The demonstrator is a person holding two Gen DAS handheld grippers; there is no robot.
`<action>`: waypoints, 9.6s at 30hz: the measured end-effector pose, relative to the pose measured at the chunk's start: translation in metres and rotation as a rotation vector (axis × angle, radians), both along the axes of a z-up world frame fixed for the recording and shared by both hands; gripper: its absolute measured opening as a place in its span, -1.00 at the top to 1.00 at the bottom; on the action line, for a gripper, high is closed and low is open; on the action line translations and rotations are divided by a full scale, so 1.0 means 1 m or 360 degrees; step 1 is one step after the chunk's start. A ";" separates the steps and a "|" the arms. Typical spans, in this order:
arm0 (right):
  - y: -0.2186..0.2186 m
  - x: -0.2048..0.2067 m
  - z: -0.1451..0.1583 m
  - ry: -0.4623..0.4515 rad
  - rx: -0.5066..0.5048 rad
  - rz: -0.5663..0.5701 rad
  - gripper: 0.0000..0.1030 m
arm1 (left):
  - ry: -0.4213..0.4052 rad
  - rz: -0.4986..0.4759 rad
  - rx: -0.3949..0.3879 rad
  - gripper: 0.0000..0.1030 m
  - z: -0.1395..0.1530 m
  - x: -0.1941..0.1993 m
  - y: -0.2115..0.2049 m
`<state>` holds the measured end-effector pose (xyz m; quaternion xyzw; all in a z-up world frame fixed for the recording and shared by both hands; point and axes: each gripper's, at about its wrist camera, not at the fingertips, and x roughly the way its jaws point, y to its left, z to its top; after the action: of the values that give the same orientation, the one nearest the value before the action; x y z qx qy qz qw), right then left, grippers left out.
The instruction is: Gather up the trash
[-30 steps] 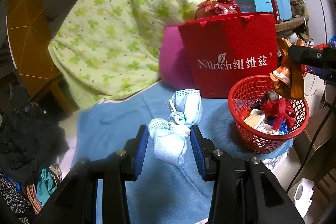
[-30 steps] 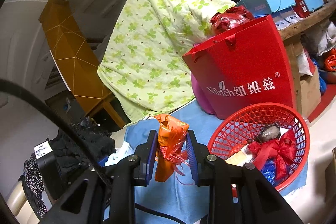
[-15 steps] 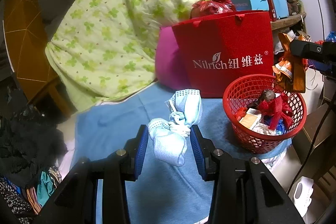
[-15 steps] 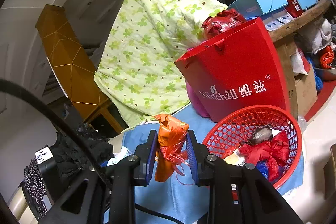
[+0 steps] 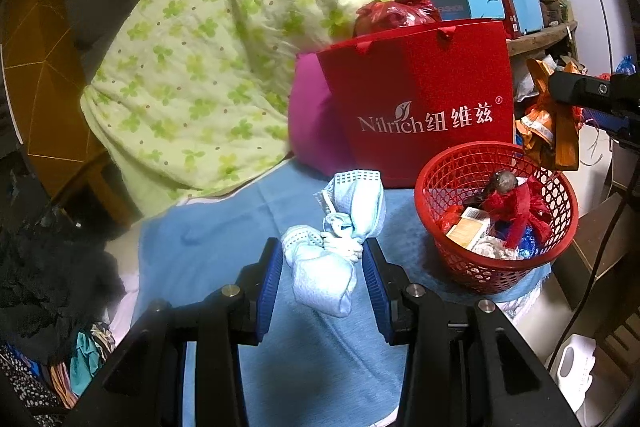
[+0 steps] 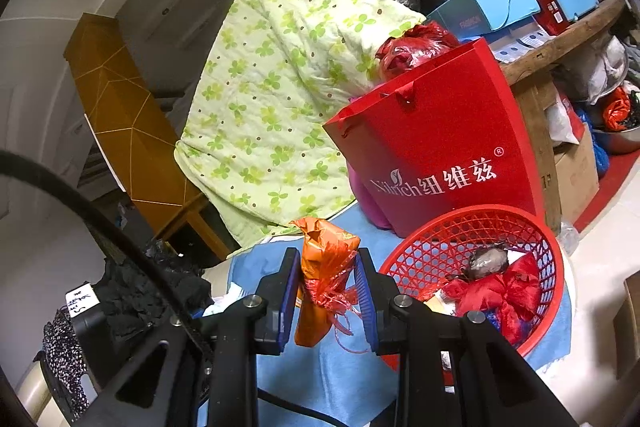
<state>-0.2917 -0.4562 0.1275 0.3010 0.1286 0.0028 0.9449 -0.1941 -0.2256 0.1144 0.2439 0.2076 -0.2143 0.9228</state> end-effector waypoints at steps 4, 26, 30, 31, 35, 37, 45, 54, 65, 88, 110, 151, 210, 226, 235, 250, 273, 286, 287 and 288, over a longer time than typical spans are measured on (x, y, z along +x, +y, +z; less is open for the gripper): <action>-0.001 -0.001 0.000 0.0001 0.0004 -0.0005 0.43 | -0.0002 -0.0009 0.0004 0.17 0.000 -0.001 -0.002; -0.004 -0.014 -0.002 0.0001 0.0024 -0.0066 0.43 | 0.0002 -0.0071 0.0029 0.17 -0.003 -0.007 -0.018; -0.006 -0.016 -0.004 0.0004 0.0031 -0.0076 0.43 | 0.0007 -0.0085 0.0038 0.17 -0.004 -0.007 -0.022; -0.006 -0.017 -0.005 0.0004 0.0033 -0.0079 0.43 | 0.0006 -0.0087 0.0041 0.17 -0.005 -0.008 -0.023; -0.007 -0.019 -0.005 0.0004 0.0037 -0.0090 0.43 | 0.0008 -0.0096 0.0048 0.17 -0.006 -0.009 -0.027; -0.009 -0.020 -0.007 0.0005 0.0043 -0.0092 0.43 | 0.0008 -0.0102 0.0050 0.17 -0.006 -0.009 -0.029; -0.014 -0.025 -0.008 0.0007 0.0057 -0.0120 0.43 | 0.0009 -0.0127 0.0061 0.17 -0.007 -0.010 -0.036; -0.021 -0.030 -0.011 0.0011 0.0076 -0.0149 0.43 | 0.0007 -0.0164 0.0083 0.17 -0.008 -0.013 -0.047; -0.034 -0.036 -0.015 0.0005 0.0100 -0.0189 0.43 | -0.0001 -0.0210 0.0108 0.17 -0.009 -0.020 -0.061; -0.070 -0.056 -0.023 -0.0011 0.0172 -0.0321 0.43 | -0.0025 -0.0330 0.0163 0.17 -0.011 -0.029 -0.098; -0.116 -0.041 -0.030 0.0011 0.0237 -0.0463 0.43 | 0.0364 -0.0538 -0.0071 0.13 -0.027 0.012 -0.145; 0.039 -0.017 0.030 0.0098 -0.0366 -0.0230 -0.30 | 0.0031 -0.0013 -0.0239 -0.85 0.024 -0.002 0.037; 0.139 -0.062 0.055 0.0040 -0.0794 -0.0181 -0.39 | -0.0011 0.0305 -0.0263 -0.92 0.048 -0.039 0.107; 0.137 -0.065 0.055 0.0023 -0.0799 -0.0185 -0.39 | 0.0000 0.0312 -0.0278 -0.92 0.045 -0.041 0.108; 0.140 -0.064 0.056 0.0021 -0.0801 -0.0180 -0.39 | 0.0019 0.0342 -0.0297 -0.92 0.047 -0.042 0.109; 0.140 -0.063 0.056 0.0019 -0.0802 -0.0180 -0.39 | 0.0026 0.0344 -0.0290 -0.92 0.047 -0.040 0.108; 0.131 -0.066 0.062 0.0008 -0.0798 -0.0200 -0.48 | 0.0035 0.0323 -0.0277 -0.92 0.048 -0.043 0.104; 0.127 -0.067 0.061 0.0005 -0.0793 -0.0221 -0.49 | 0.0044 0.0310 -0.0268 -0.92 0.047 -0.044 0.105; 0.127 -0.067 0.061 0.0007 -0.0794 -0.0220 -0.49 | 0.0047 0.0309 -0.0271 -0.92 0.047 -0.044 0.105; 0.126 -0.067 0.061 0.0009 -0.0794 -0.0219 -0.49 | 0.0048 0.0308 -0.0272 -0.92 0.047 -0.044 0.105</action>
<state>-0.3582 -0.3298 0.1885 0.0665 0.1071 -0.0943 0.9875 -0.2379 -0.1204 0.1612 0.1401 0.2250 -0.1449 0.9533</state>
